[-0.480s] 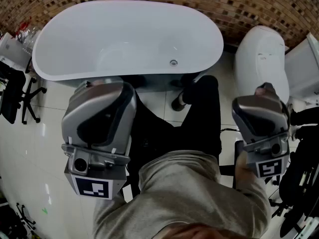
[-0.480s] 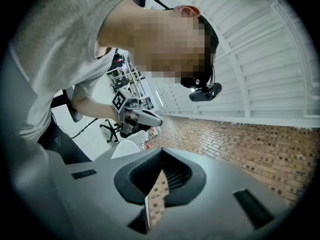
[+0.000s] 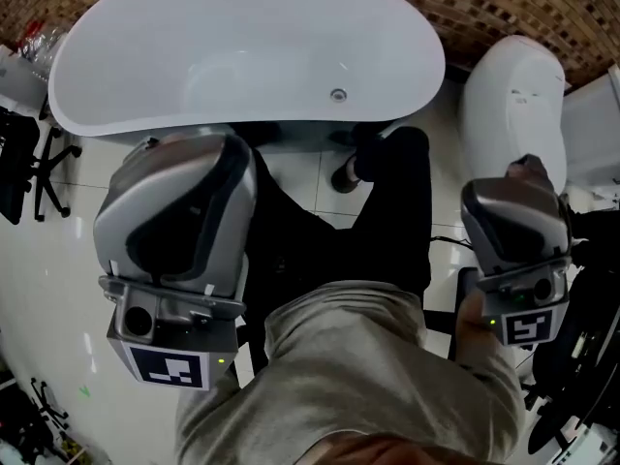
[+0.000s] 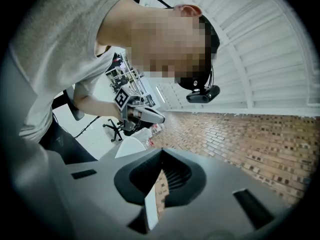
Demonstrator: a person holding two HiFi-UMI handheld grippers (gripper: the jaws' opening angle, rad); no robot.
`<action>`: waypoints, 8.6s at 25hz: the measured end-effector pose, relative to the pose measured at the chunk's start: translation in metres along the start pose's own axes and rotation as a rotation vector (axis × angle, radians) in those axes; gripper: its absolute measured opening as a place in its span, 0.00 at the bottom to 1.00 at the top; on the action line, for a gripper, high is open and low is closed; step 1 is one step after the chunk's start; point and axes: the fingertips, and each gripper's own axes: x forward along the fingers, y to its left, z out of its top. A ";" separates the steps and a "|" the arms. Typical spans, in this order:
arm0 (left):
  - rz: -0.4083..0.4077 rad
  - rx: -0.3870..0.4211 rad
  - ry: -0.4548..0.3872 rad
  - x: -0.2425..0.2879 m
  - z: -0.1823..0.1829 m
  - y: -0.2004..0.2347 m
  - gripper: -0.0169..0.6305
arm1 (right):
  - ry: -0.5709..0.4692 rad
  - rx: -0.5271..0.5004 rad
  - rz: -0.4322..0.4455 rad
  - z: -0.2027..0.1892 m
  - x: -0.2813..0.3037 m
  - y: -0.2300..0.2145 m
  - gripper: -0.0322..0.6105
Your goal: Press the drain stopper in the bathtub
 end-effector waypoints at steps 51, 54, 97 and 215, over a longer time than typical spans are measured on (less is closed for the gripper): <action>0.105 -0.445 0.465 0.021 -0.497 -0.003 0.04 | 0.829 0.966 0.608 -0.641 0.170 0.275 0.05; 0.123 -0.404 0.457 0.018 -0.499 -0.008 0.04 | 1.023 1.138 0.572 -0.710 0.158 0.326 0.05; 0.076 -0.194 0.585 0.013 -0.532 -0.030 0.04 | 0.981 0.337 0.980 -0.721 0.192 0.393 0.05; -0.119 -0.015 -0.166 -0.004 0.060 -0.037 0.04 | -0.213 -0.063 -0.178 0.080 -0.060 -0.038 0.05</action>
